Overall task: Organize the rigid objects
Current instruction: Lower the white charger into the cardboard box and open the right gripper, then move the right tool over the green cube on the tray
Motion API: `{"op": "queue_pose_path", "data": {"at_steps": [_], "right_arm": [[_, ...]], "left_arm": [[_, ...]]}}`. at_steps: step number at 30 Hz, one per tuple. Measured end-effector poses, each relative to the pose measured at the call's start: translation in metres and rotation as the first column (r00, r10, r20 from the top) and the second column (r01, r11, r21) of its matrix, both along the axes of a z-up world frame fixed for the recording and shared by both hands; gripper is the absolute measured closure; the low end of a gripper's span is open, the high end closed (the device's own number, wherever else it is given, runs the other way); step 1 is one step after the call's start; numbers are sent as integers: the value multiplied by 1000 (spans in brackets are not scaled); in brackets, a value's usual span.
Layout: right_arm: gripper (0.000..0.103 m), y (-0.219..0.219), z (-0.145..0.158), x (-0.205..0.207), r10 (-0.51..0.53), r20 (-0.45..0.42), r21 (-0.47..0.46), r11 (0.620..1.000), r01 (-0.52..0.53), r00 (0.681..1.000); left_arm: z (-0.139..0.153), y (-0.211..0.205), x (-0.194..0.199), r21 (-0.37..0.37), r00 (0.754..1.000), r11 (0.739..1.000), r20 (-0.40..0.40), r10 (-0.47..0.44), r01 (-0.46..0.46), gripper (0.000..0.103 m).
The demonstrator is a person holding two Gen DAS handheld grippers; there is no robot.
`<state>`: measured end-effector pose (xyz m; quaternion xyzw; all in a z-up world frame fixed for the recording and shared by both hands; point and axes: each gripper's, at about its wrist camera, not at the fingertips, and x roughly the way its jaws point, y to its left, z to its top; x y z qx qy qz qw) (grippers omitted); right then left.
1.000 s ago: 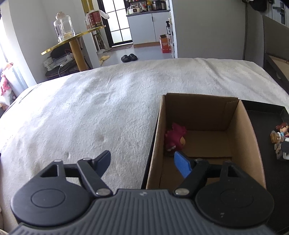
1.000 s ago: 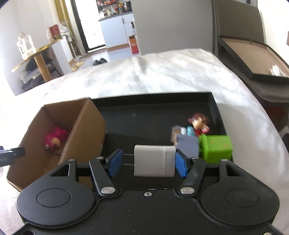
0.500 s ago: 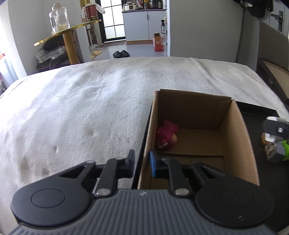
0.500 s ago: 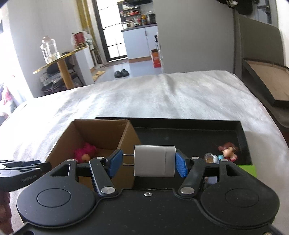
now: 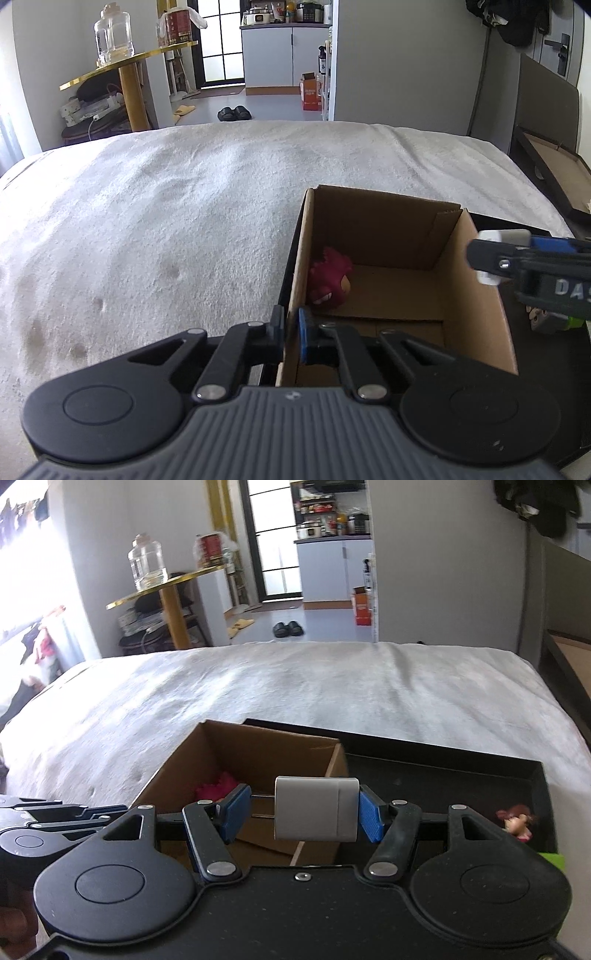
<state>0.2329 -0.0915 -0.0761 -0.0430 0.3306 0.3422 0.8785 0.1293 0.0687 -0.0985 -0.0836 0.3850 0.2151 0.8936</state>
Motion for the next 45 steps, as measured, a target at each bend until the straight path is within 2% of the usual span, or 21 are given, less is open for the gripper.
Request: {"op": "queue_pose_path", "data": {"at_steps": [13,18,23,28,31,33,36,45], "right_arm": [[41,43,-2,-2,121,99,-64,991,-114,988],[27,34,1,-4,88,102,-73,994,-80,991],[25,15,2,-1,41,54,-45,998,-38,998],[20,-5,3,-1,-6,45,-31,999,8,999],[17,-15,3,1,-36,40,-29,999,37,999],[14,-22,0,2,-59,33,-33,998,61,998],[11,-30,-3,5,-95,21,-41,995,96,995],[8,-61,-14,7,-165,-1,-43,985,165,986]], "left_arm": [[-1,4,-2,-18,1000,1000,5,-10,10,96],[-1,1,0,0,1000,1000,-3,-8,8,95],[0,0,4,-3,1000,1000,-18,5,-5,95],[5,-5,7,26,999,1000,-40,14,-13,91],[8,-8,8,36,999,999,-48,19,-17,83],[9,-11,9,46,999,999,-52,15,-13,68],[12,-17,11,79,999,997,-53,10,-6,58],[17,-27,18,105,997,994,-71,7,1,46]]}}
